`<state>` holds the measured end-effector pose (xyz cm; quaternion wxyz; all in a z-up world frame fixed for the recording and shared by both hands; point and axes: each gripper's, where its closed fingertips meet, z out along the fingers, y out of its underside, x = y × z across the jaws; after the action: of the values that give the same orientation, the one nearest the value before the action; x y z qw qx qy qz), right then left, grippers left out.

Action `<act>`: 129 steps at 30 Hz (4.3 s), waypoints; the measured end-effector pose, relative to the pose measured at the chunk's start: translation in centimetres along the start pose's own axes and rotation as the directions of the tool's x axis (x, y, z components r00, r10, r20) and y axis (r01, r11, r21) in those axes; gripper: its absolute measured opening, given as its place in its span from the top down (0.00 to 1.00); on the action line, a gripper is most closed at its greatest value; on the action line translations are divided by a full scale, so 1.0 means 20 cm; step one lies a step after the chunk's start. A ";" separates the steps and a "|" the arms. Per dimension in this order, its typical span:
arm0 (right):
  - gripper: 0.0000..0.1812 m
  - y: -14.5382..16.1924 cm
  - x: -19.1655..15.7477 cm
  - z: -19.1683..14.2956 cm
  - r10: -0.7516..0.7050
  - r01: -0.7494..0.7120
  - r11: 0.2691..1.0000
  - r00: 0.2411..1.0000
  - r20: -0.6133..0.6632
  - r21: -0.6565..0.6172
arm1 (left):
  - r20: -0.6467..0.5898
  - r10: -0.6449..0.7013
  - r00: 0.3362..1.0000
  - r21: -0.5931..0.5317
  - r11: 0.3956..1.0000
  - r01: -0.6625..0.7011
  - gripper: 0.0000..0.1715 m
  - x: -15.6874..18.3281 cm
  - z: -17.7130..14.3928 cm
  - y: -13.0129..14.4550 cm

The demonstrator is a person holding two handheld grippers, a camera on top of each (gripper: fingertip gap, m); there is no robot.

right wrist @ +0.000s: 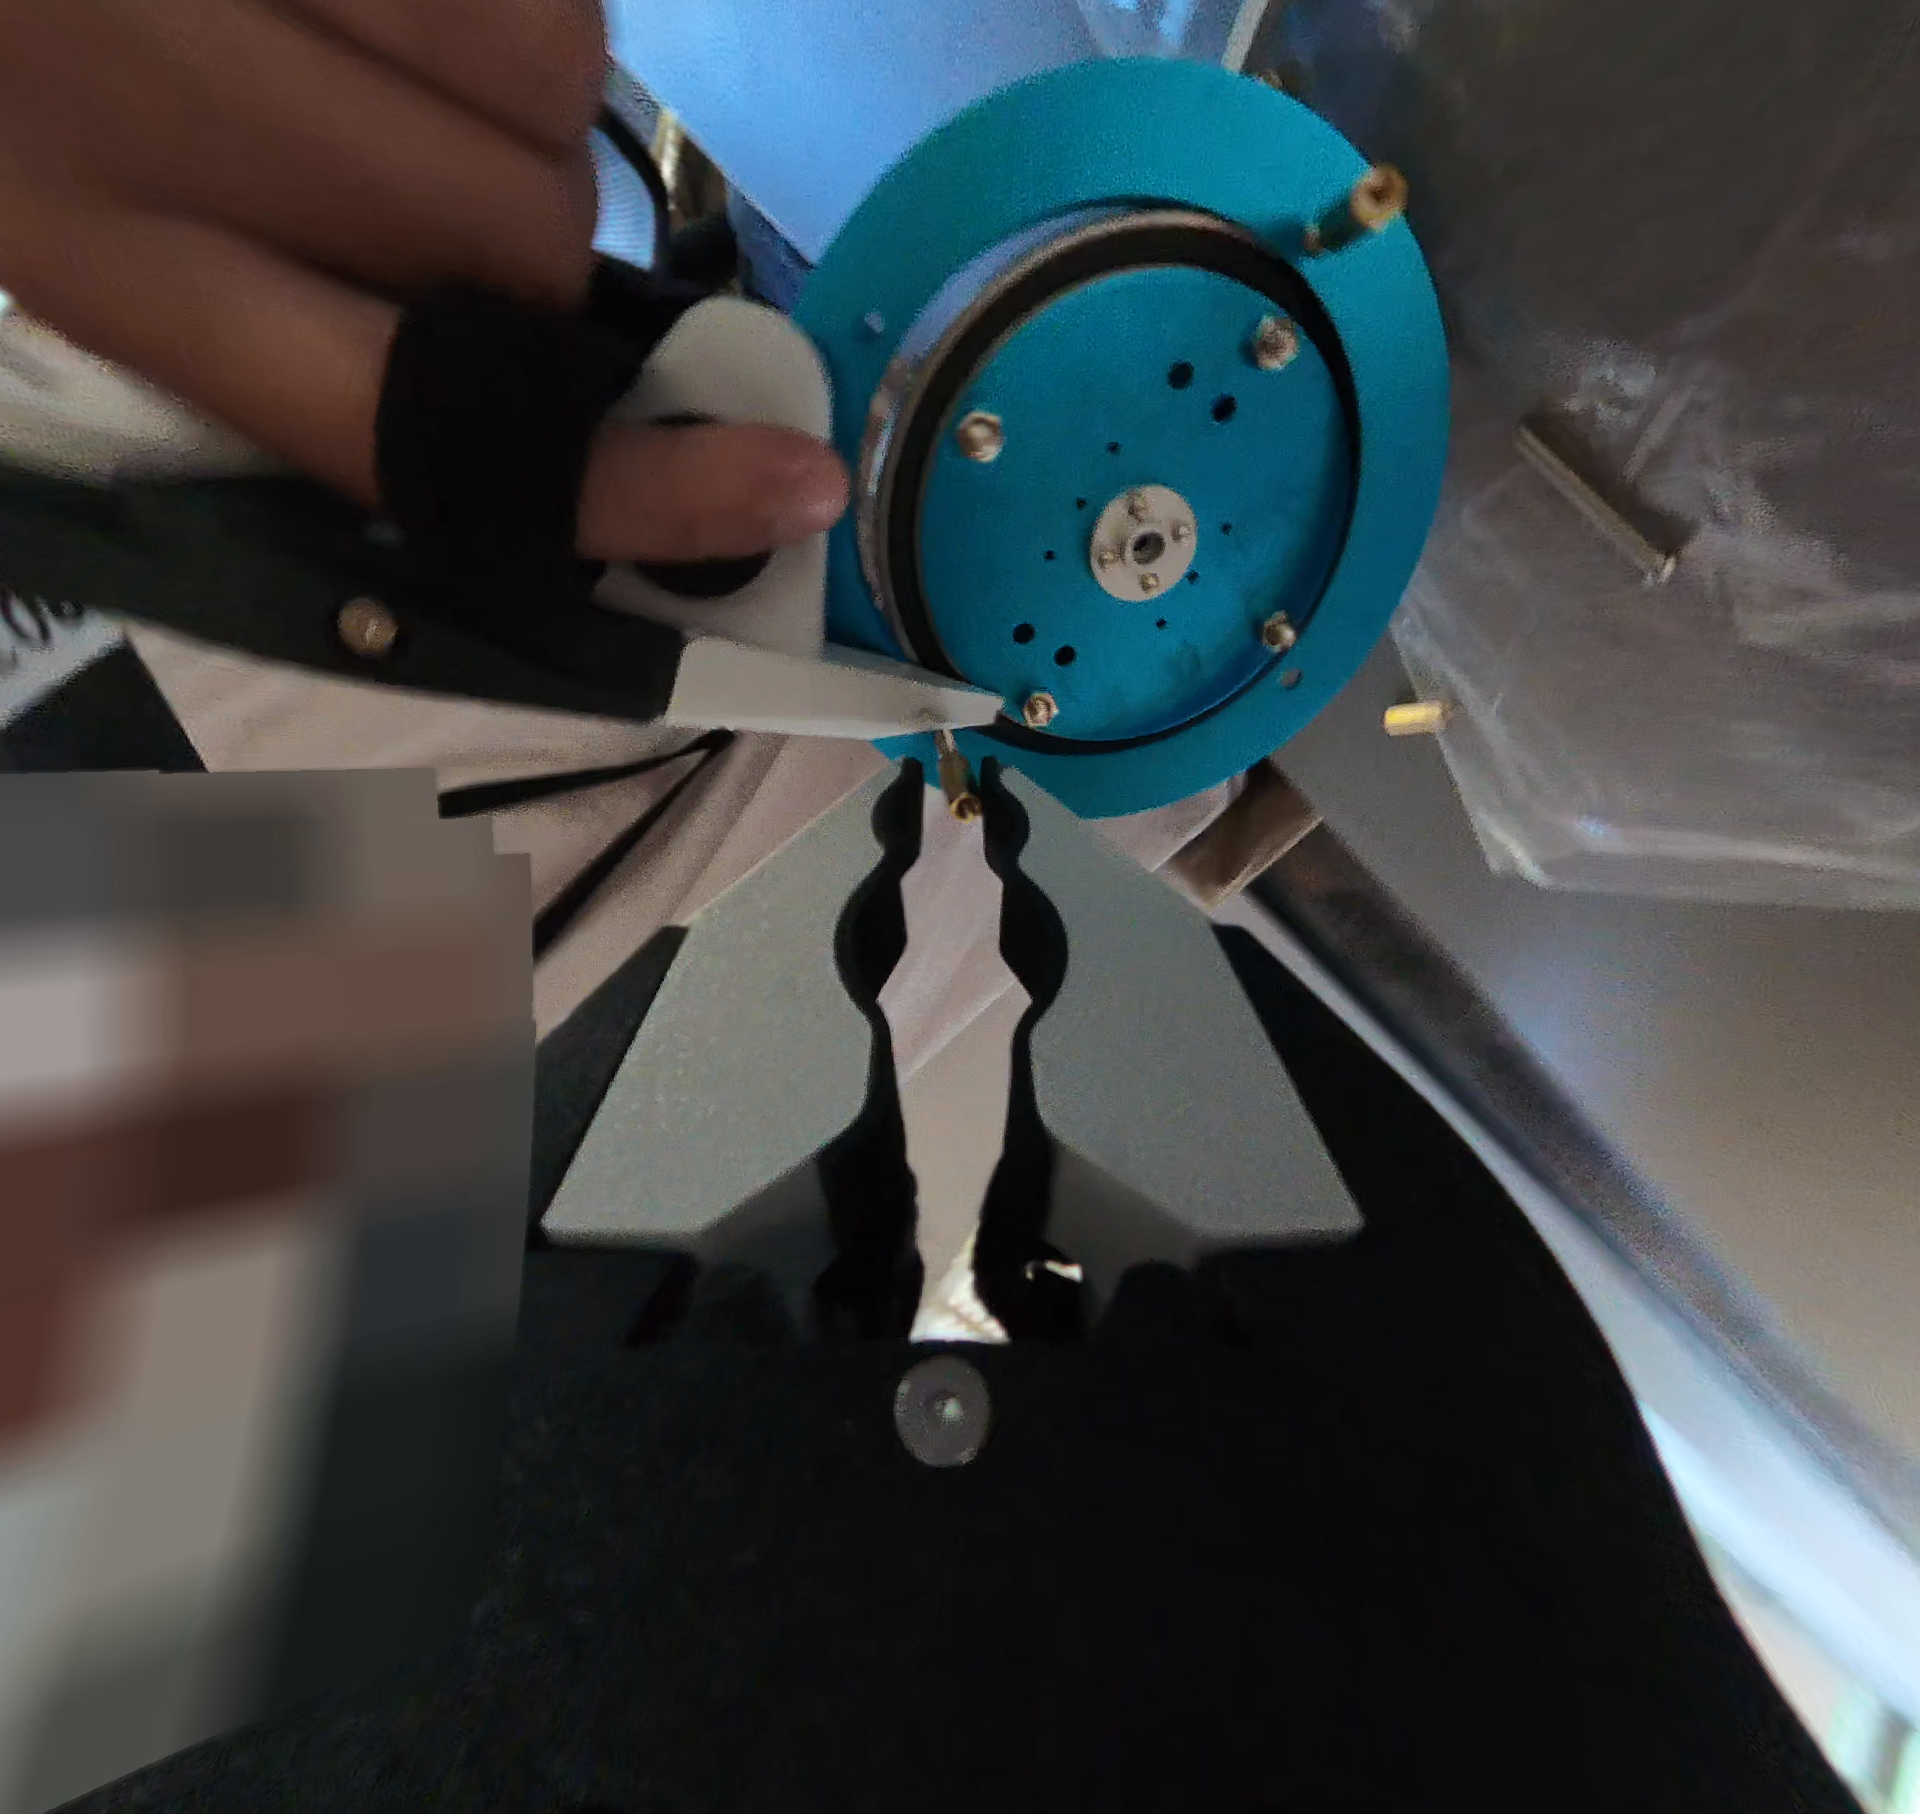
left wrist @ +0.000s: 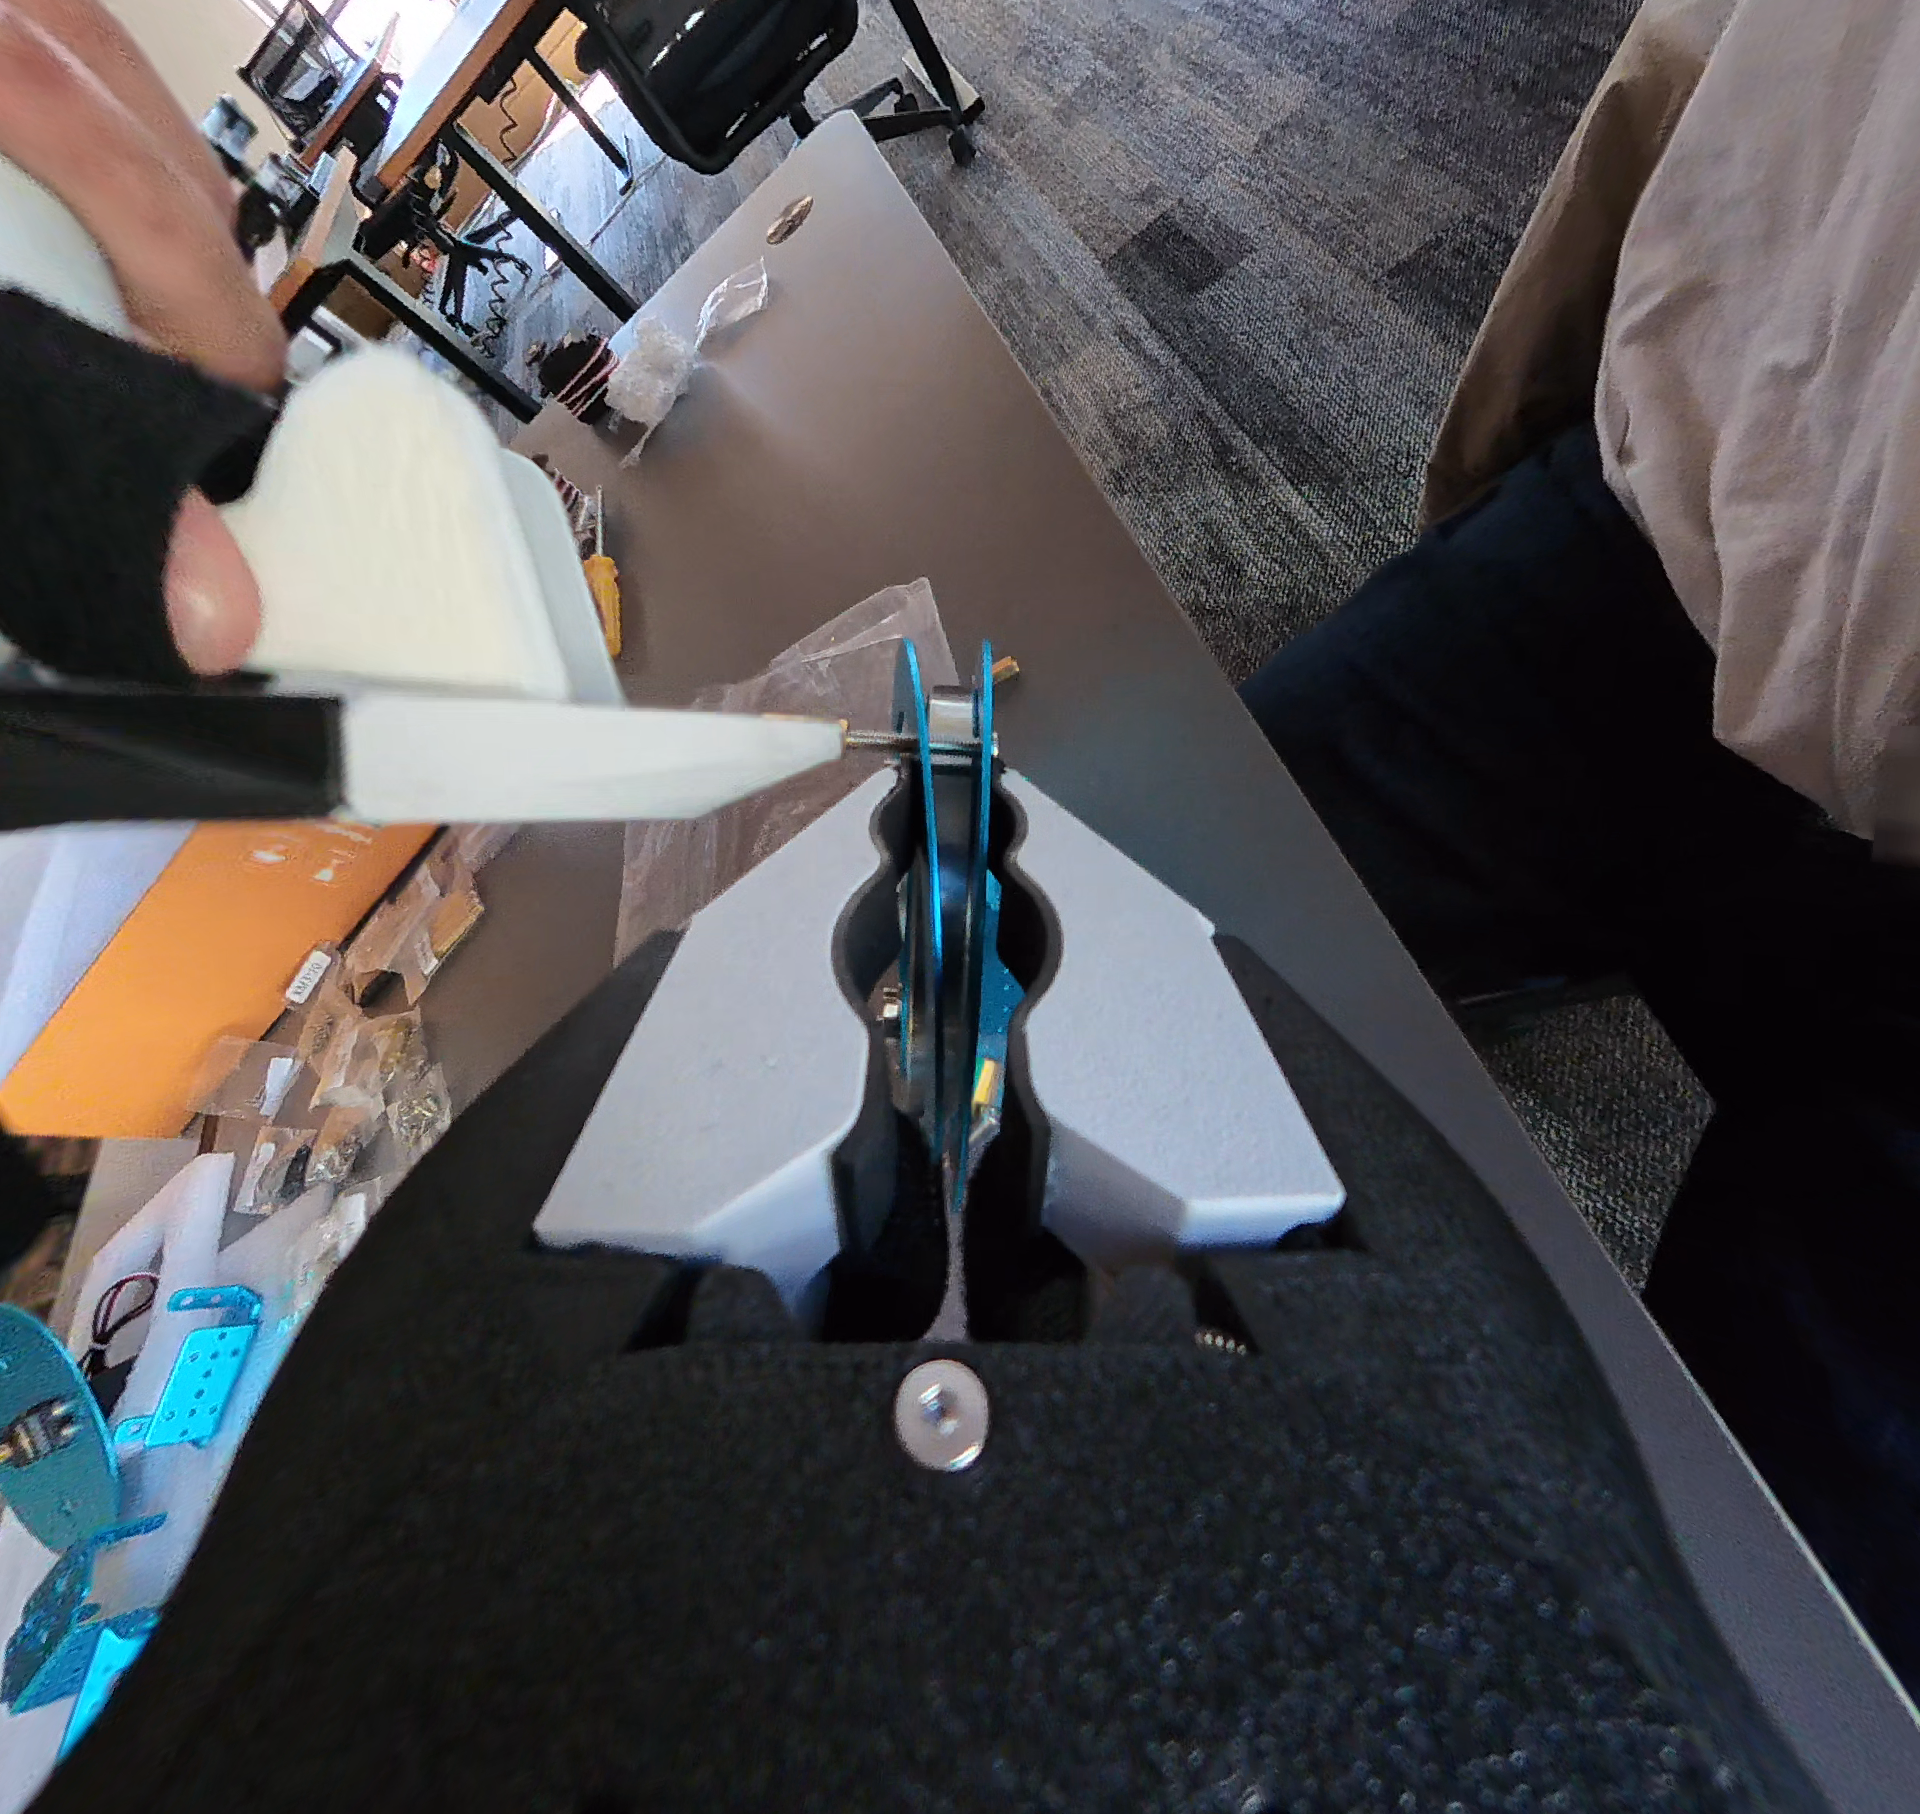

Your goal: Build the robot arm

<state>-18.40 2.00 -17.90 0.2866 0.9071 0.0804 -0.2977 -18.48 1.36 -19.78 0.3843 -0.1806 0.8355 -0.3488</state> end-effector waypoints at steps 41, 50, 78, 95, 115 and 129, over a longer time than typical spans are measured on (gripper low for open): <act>0.97 -0.05 -0.03 -0.06 -0.802 0.784 -0.594 -0.560 -0.209 0.182 | -0.122 -0.125 0.985 0.113 0.984 0.138 0.93 -0.04 -0.04 0.02; 0.98 -0.05 -0.03 -0.05 -0.988 0.975 0.151 0.150 0.018 0.160 | -0.080 -0.089 0.993 0.083 0.992 0.095 0.93 -0.03 -0.04 0.02; 0.95 0.05 -0.11 -0.17 -0.875 0.852 0.445 0.479 -0.070 0.277 | -0.069 -0.080 0.994 0.101 0.991 0.086 0.93 0.00 -0.03 0.00; 0.89 -0.04 -0.04 -0.06 -0.734 0.695 -0.665 -0.539 -0.414 0.275 | -0.179 -0.201 0.963 0.196 0.952 0.235 0.92 -0.04 -0.06 0.01; 0.98 -0.10 -0.03 -0.07 -0.823 0.775 -0.557 -0.467 -0.323 0.298 | -0.193 -0.223 0.956 0.205 0.943 0.261 0.92 -0.05 -0.07 0.02; 0.98 -0.08 -0.01 -0.06 -0.922 0.898 0.380 0.346 0.176 0.223 | -0.162 -0.197 0.967 0.180 0.958 0.225 0.93 -0.05 -0.07 0.02</act>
<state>-18.58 4.05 -17.75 0.0412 0.6702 0.5174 -0.5305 -18.86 2.81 -18.86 0.3001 -0.2047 0.7980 -0.4808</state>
